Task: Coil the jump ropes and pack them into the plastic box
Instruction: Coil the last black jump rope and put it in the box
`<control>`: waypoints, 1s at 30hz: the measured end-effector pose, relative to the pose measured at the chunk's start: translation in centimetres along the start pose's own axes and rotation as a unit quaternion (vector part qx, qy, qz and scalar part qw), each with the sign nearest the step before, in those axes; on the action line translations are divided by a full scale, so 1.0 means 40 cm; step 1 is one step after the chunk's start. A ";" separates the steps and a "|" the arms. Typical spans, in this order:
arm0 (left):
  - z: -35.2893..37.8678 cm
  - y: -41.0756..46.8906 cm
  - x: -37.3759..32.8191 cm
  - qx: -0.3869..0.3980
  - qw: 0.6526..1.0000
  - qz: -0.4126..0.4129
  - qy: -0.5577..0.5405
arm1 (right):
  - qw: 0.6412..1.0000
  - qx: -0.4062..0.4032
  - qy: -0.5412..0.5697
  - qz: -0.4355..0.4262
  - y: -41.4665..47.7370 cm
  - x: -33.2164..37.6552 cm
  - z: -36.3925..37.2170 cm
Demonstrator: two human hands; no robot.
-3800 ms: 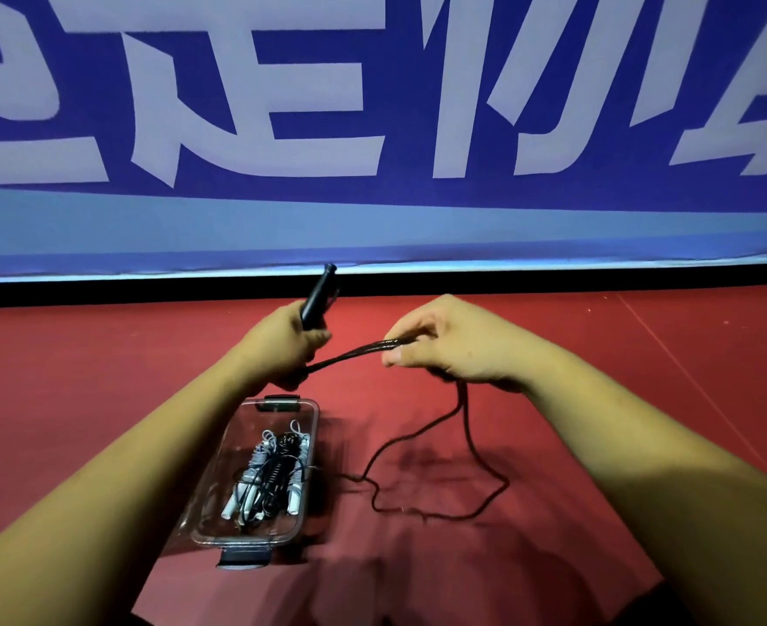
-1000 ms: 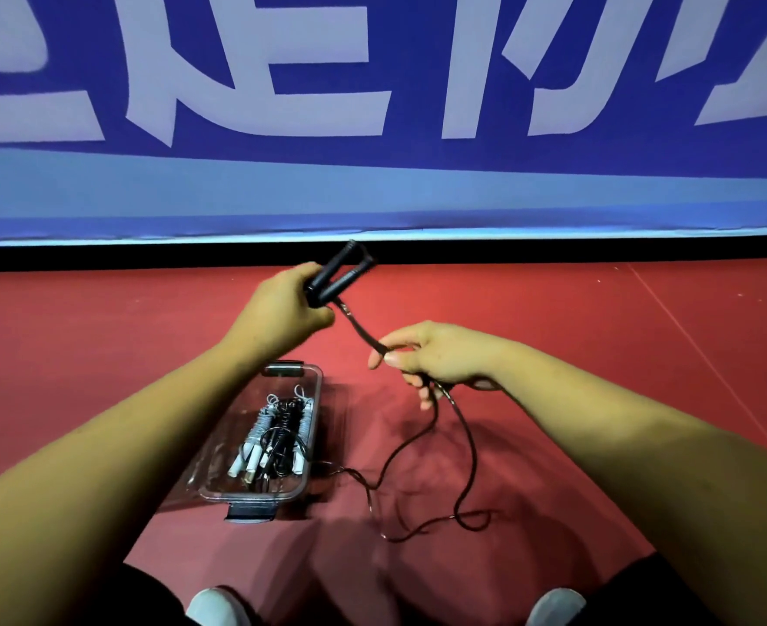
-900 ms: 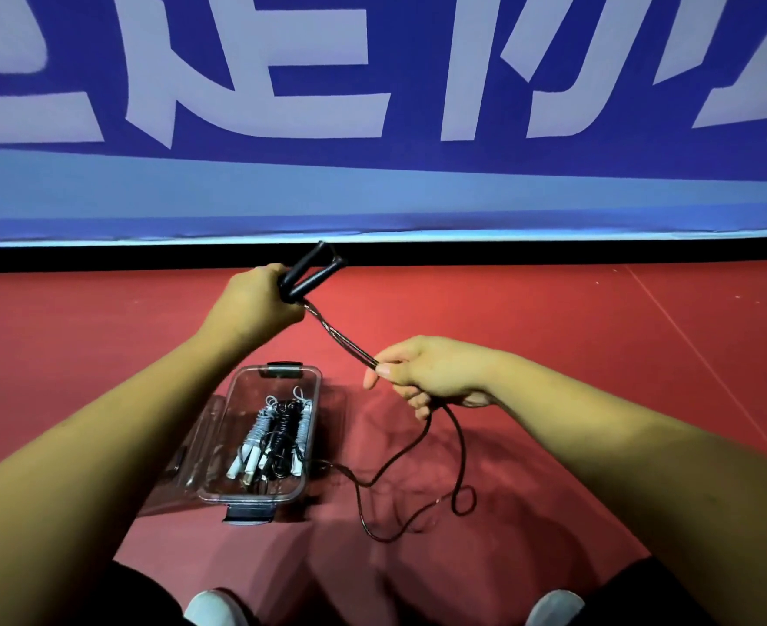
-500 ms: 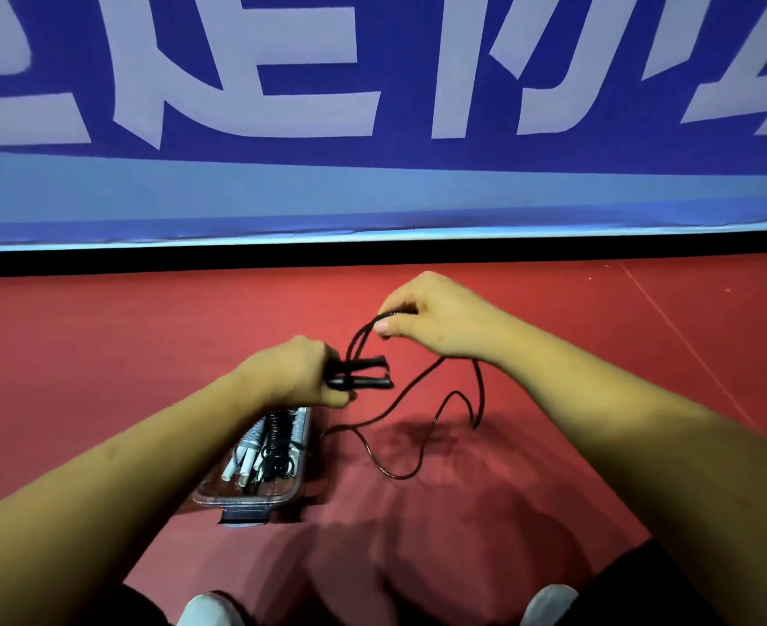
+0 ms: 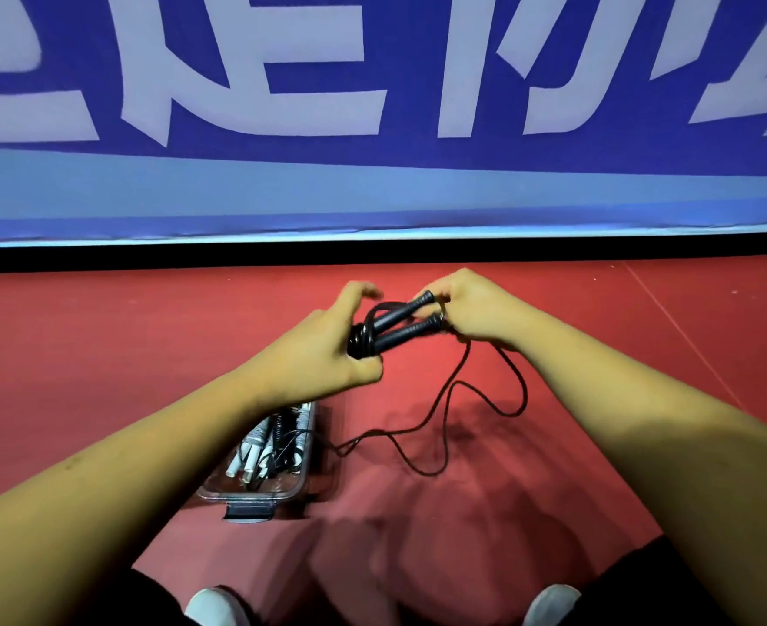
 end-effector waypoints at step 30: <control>0.064 0.024 0.081 0.167 0.960 -0.056 0.217 | 0.980 -0.088 -0.147 -0.097 -0.027 0.131 -0.048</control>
Point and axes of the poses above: each hand's wrist, its own y-axis towards the middle knuckle, its own z-axis out of the palm, x = y × z, the point moved 6 cm from there along y, towards the middle knuckle, and after that the axes turned 6 degrees about -z, right-handed, at the moved point
